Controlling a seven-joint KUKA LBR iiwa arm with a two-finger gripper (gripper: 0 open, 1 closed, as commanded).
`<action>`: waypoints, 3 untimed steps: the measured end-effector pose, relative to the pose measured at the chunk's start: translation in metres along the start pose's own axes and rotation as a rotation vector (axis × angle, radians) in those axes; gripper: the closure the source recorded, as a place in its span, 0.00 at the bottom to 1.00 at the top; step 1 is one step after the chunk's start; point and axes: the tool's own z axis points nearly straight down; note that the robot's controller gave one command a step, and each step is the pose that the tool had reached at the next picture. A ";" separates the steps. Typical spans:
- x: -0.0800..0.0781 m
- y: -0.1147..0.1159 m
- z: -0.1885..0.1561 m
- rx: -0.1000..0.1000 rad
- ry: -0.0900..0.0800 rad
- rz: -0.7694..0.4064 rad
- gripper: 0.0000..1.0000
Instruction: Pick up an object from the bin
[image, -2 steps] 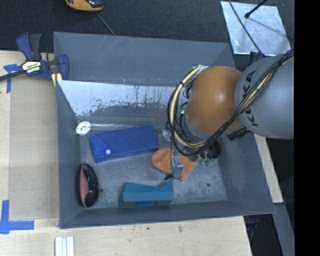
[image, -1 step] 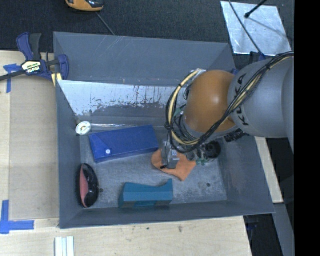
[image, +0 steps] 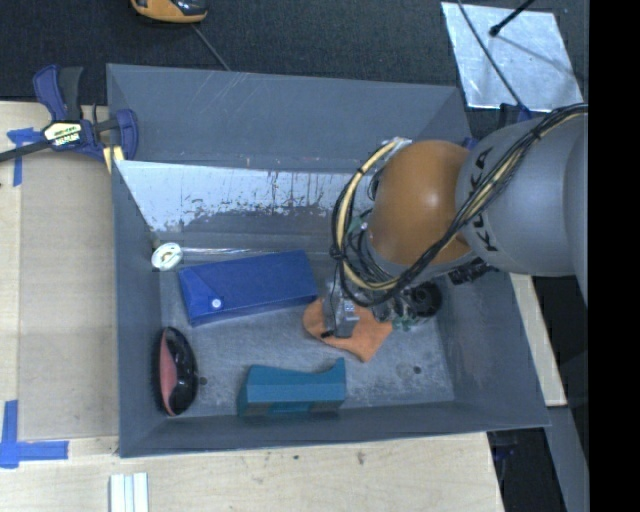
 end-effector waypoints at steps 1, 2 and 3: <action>-0.004 0.015 -0.039 0.000 0.004 0.019 1.00; -0.012 0.023 -0.055 0.000 0.002 0.021 0.00; -0.012 0.023 -0.056 0.000 0.000 0.021 0.00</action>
Offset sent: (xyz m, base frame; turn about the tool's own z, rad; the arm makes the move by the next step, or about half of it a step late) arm 0.0109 0.0233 0.0560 0.0223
